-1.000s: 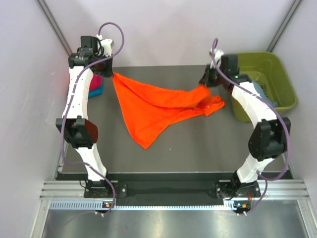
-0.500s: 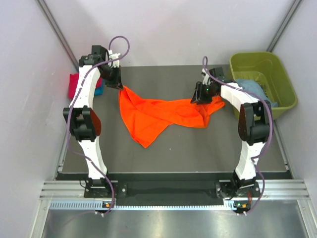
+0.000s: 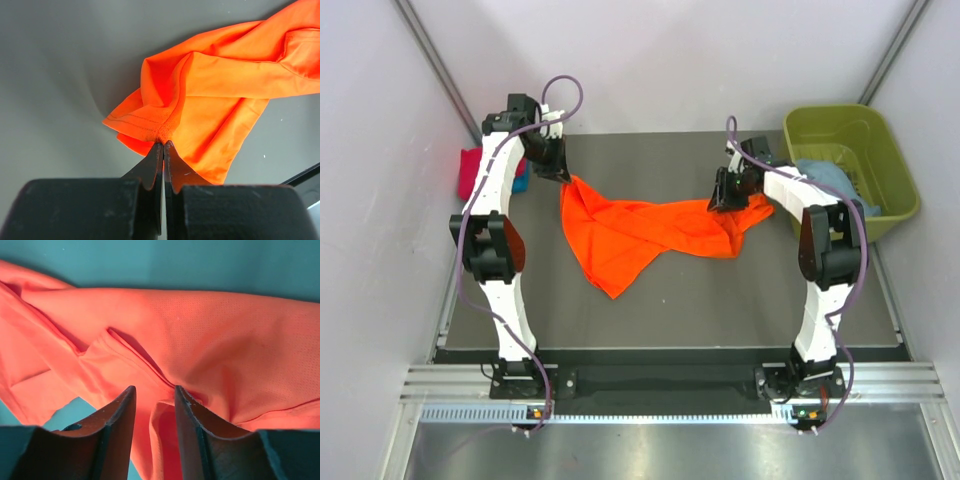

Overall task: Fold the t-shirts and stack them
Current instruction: Flatten the tshirt out

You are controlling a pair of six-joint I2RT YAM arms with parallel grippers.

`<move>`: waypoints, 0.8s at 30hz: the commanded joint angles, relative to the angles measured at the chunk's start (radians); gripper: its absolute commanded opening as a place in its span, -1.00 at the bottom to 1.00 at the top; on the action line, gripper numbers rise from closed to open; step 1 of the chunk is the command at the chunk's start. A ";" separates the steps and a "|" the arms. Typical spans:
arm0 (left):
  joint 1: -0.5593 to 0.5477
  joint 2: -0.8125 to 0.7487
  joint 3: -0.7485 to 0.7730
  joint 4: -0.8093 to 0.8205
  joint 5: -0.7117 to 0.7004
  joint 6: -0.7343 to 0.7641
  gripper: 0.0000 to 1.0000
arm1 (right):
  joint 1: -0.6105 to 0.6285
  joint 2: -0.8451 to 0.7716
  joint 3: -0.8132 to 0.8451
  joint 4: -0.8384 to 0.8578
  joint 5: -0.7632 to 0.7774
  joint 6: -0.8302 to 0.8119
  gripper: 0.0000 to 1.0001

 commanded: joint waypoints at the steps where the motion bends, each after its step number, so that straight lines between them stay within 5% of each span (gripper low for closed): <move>1: -0.001 -0.006 0.033 -0.005 0.030 -0.007 -1.00 | 0.011 -0.050 -0.009 -0.018 0.022 -0.026 -0.27; 24: -0.003 -0.009 0.026 0.010 0.056 -0.019 -1.00 | -0.016 -0.130 -0.075 -0.040 0.106 -0.069 -0.45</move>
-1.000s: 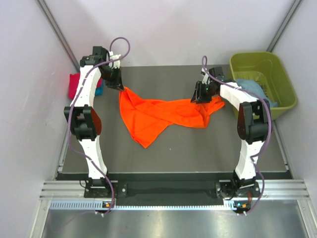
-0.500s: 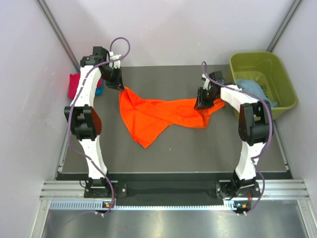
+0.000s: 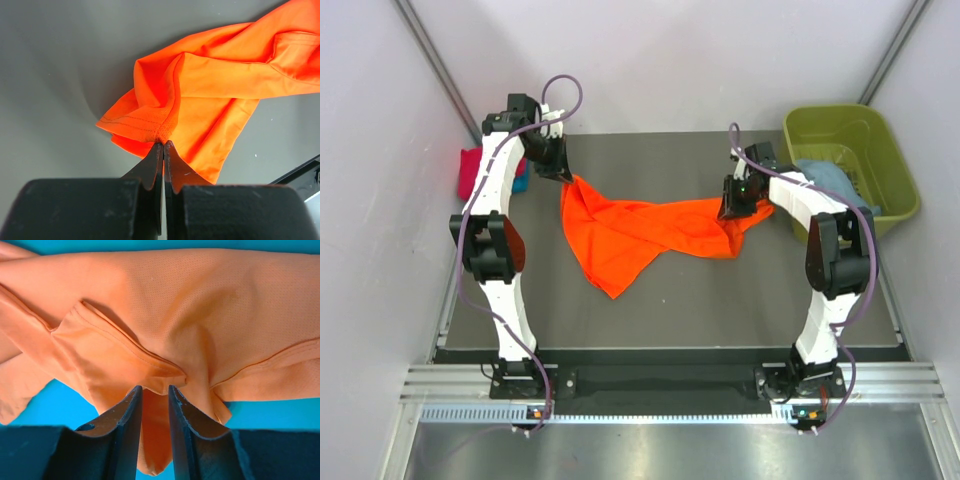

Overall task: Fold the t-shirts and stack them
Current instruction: Flatten the tshirt out

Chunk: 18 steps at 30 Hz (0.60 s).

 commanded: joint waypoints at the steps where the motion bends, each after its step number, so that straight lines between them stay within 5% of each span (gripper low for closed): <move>1: -0.001 -0.010 0.024 0.008 0.026 -0.001 -1.00 | -0.008 -0.036 0.014 -0.001 0.027 -0.017 -0.44; 18: -0.001 -0.002 0.022 0.013 0.026 -0.010 -1.00 | -0.033 0.041 0.035 0.020 0.037 -0.039 -0.47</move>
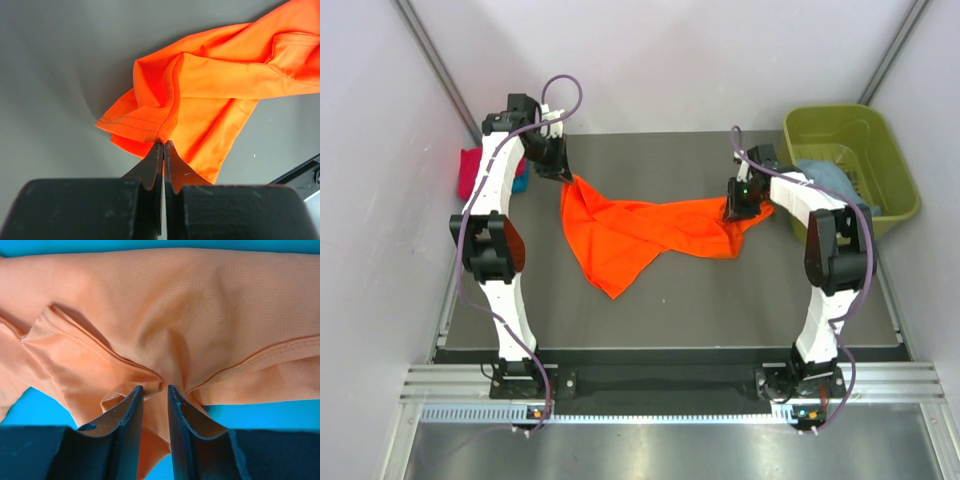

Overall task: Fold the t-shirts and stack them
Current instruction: Flatten the tshirt out

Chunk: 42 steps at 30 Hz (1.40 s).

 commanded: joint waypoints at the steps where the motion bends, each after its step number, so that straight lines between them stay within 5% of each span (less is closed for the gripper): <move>1: -0.001 -0.004 0.021 0.012 0.021 -0.004 -1.00 | -0.010 0.015 0.038 0.021 -0.001 -0.013 -0.48; 4: -0.001 -0.007 0.018 0.011 0.016 -0.002 -1.00 | -0.012 0.026 0.046 0.021 -0.015 -0.017 -0.59; 8: -0.003 -0.011 0.012 0.011 0.011 0.001 -1.00 | -0.012 0.029 0.057 0.021 -0.030 -0.017 -0.99; 27: -0.001 -0.083 0.190 0.060 -0.068 0.027 -1.00 | -0.015 -0.183 0.428 0.067 0.068 -0.164 -1.00; 34: 0.001 -0.275 0.185 0.162 -0.082 0.021 -1.00 | -0.027 -0.359 0.440 0.081 0.076 -0.235 -1.00; 42: 0.002 -0.678 -0.075 0.399 -0.206 0.024 -1.00 | -0.027 -0.586 0.485 0.078 0.068 -0.270 -1.00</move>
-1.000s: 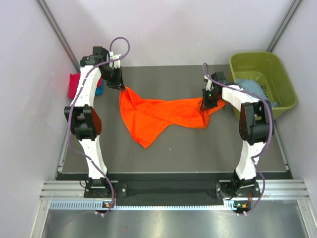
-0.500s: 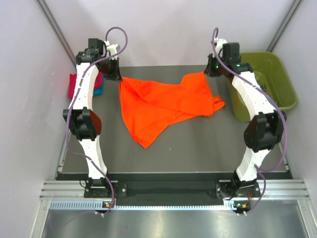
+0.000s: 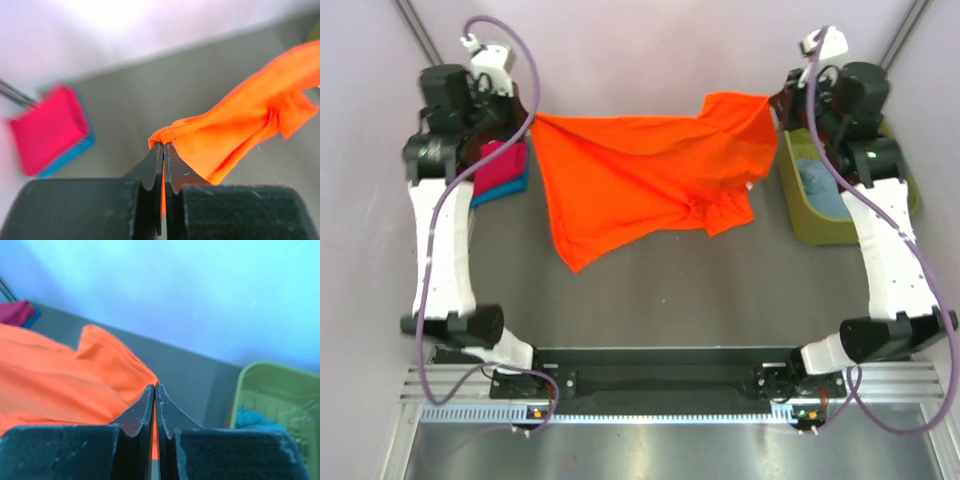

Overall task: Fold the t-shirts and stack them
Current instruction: Flatten the tshirt out

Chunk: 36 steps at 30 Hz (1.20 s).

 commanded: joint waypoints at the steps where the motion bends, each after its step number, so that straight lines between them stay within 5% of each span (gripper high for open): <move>1: 0.002 -0.214 -0.081 0.184 -0.094 0.023 -1.00 | -0.017 -0.164 0.080 0.036 0.003 -0.031 -1.00; 12: 0.002 -0.541 -0.124 0.232 -0.179 0.044 -1.00 | -0.017 -0.495 0.083 0.032 0.024 -0.058 -1.00; 22: 0.002 -0.621 -0.066 0.178 -0.211 0.047 -1.00 | -0.040 -0.595 0.204 -0.060 0.000 -0.052 -1.00; 30: 0.002 -0.633 -0.389 0.142 -0.116 0.066 -1.00 | -0.041 -0.609 -0.153 0.030 -0.080 -0.042 -1.00; 36: 0.002 -0.590 -0.756 0.261 -0.065 0.087 -1.00 | -0.041 -0.455 -0.340 0.180 -0.107 -0.031 -1.00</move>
